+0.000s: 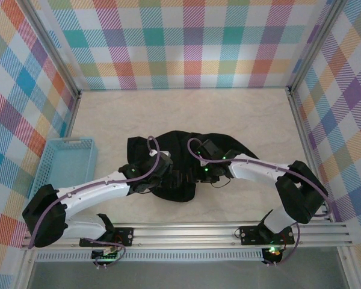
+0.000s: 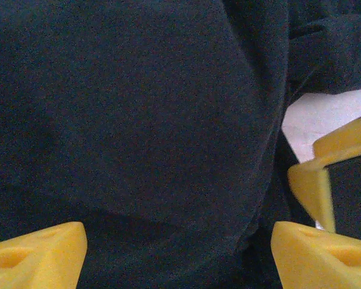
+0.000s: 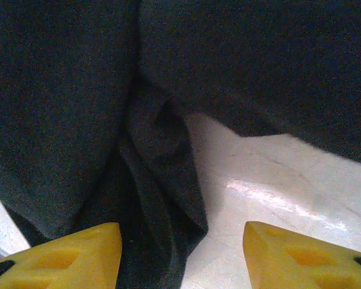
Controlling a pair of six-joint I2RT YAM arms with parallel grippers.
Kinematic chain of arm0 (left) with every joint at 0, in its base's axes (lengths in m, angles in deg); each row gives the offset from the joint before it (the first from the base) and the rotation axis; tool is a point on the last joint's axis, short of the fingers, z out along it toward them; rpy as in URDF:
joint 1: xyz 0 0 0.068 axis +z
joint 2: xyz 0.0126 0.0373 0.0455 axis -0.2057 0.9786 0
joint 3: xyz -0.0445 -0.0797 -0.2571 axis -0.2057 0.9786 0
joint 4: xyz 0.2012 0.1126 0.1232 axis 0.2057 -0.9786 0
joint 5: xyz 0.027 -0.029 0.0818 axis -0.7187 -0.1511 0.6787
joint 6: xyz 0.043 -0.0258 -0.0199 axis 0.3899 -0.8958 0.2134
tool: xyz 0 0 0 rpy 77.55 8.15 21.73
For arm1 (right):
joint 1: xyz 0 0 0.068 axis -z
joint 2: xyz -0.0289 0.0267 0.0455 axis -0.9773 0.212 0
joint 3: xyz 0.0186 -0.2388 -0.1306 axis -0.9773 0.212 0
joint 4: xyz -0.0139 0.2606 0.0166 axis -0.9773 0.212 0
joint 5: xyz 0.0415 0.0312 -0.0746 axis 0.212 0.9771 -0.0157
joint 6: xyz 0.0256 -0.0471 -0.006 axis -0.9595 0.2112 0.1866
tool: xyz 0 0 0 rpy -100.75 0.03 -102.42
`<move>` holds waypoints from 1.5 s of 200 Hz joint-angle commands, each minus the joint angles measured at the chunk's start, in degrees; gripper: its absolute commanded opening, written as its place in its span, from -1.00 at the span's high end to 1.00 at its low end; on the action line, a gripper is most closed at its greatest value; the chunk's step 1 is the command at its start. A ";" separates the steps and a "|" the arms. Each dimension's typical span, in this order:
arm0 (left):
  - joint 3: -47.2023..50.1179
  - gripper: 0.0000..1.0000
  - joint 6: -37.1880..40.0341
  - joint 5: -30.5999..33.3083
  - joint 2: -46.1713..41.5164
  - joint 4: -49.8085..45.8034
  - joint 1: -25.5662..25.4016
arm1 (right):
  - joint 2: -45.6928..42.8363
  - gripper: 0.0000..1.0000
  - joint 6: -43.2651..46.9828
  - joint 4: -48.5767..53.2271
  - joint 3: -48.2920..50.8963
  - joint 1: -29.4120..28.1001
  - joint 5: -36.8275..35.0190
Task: Fold the inside-out t-shirt
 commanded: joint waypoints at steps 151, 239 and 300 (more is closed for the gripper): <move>-12.56 -0.05 -0.22 8.90 18.54 -1.94 -4.31 | -17.63 1.00 -6.48 -4.29 11.55 -2.71 -11.47; 8.83 0.92 -5.95 9.58 -2.74 10.38 -2.55 | -18.86 1.00 -13.73 2.89 17.67 -2.55 -20.27; 12.74 0.99 -2.43 2.28 -2.83 15.61 -3.60 | -19.18 0.22 1.28 9.84 8.11 -4.39 -21.06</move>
